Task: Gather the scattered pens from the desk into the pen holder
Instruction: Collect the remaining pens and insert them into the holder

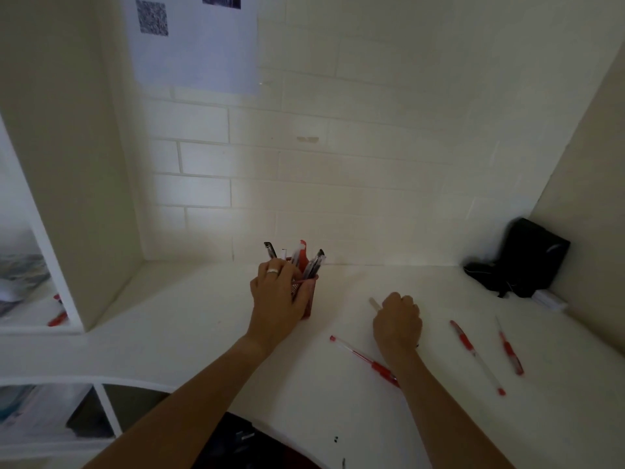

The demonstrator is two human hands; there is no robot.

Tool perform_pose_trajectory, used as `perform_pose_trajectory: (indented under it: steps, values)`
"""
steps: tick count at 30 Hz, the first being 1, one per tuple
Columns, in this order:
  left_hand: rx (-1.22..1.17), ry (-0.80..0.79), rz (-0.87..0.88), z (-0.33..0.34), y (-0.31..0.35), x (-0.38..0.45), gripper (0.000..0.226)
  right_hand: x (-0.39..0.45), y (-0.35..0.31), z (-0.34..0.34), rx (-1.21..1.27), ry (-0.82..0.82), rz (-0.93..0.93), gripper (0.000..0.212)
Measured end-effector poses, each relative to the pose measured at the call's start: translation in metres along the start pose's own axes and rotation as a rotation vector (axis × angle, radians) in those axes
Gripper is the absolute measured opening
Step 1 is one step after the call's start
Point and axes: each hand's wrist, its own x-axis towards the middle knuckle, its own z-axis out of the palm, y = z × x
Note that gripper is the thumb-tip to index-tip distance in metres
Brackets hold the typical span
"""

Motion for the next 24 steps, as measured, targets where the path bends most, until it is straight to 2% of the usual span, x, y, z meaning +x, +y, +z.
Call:
perform_pose_trajectory:
  steps: [2,6,11,13,15,18,24]
  values:
    - [-0.027,-0.011,-0.021,0.001,0.0,0.0,0.027,0.002,-0.003,-0.001,0.051,-0.033,0.013,0.018]
    - [-0.091,-0.037,-0.016,-0.002,0.003,-0.001,0.02,0.005,-0.005,-0.005,0.001,-0.051,-0.021,0.018]
    - [-0.128,-0.038,-0.008,-0.002,0.006,-0.004,0.015,-0.003,-0.012,-0.01,-0.089,-0.013,-0.095,0.021]
    - [-0.143,-0.043,-0.006,-0.003,0.006,-0.003,0.014,-0.007,-0.018,-0.011,-0.109,0.011,-0.126,0.013]
    - [-0.148,-0.05,-0.007,-0.005,0.006,-0.002,0.012,-0.009,-0.017,-0.008,-0.124,0.073,-0.138,0.014]
    - [-0.145,-0.065,-0.021,-0.007,0.009,0.0,0.012,-0.012,-0.017,-0.009,-0.064,0.036,-0.13,0.017]
    - [-0.148,-0.088,-0.006,-0.009,0.015,-0.004,0.014,-0.011,-0.036,-0.025,0.238,0.229,-0.181,0.011]
